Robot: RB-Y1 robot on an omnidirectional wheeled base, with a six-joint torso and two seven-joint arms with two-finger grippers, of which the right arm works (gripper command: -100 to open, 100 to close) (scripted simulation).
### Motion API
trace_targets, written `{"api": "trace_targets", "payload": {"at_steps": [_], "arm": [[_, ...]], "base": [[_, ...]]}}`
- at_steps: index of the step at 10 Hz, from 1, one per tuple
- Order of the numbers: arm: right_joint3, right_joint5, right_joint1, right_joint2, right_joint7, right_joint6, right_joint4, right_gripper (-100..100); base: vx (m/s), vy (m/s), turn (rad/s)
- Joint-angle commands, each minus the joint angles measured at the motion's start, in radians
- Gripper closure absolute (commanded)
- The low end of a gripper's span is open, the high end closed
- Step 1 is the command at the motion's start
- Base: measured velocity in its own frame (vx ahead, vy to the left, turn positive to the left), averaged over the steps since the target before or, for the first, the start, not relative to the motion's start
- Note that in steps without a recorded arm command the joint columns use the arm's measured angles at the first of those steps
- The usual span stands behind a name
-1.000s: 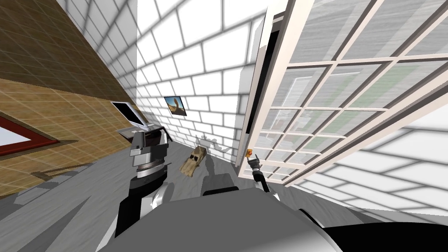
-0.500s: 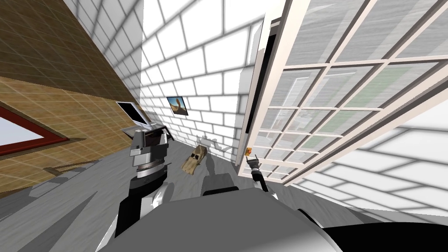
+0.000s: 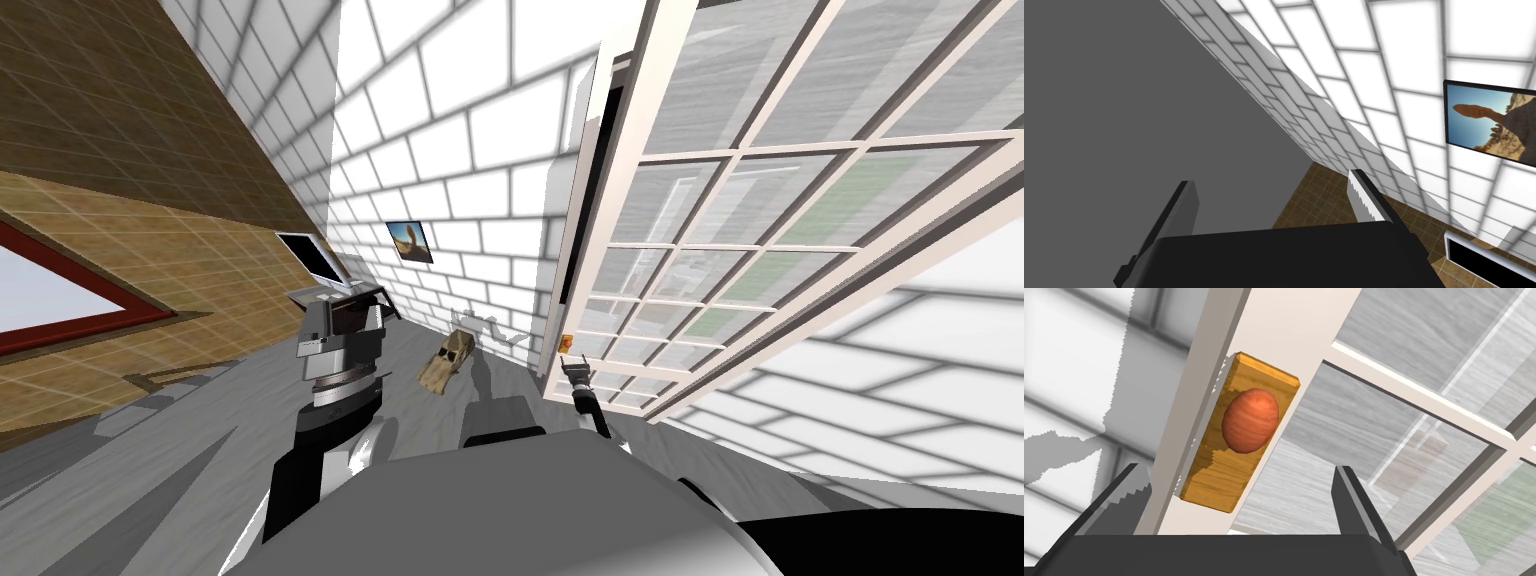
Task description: Pull the door open
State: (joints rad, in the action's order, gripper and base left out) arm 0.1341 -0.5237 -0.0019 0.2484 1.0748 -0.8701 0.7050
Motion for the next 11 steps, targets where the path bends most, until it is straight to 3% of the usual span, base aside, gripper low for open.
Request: {"api": "trace_targets", "payload": {"at_steps": [1, 11], "arm": [[0.013, -0.024, 0.002, -0.004, 0.05, 0.002, 0.011, -100], [0.061, -0.116, 0.009, -0.019, 0.289, 0.01, 0.052, -100]], "base": [[-0.067, -0.015, 0.043], [-0.06, -0.014, 0.021]]}}
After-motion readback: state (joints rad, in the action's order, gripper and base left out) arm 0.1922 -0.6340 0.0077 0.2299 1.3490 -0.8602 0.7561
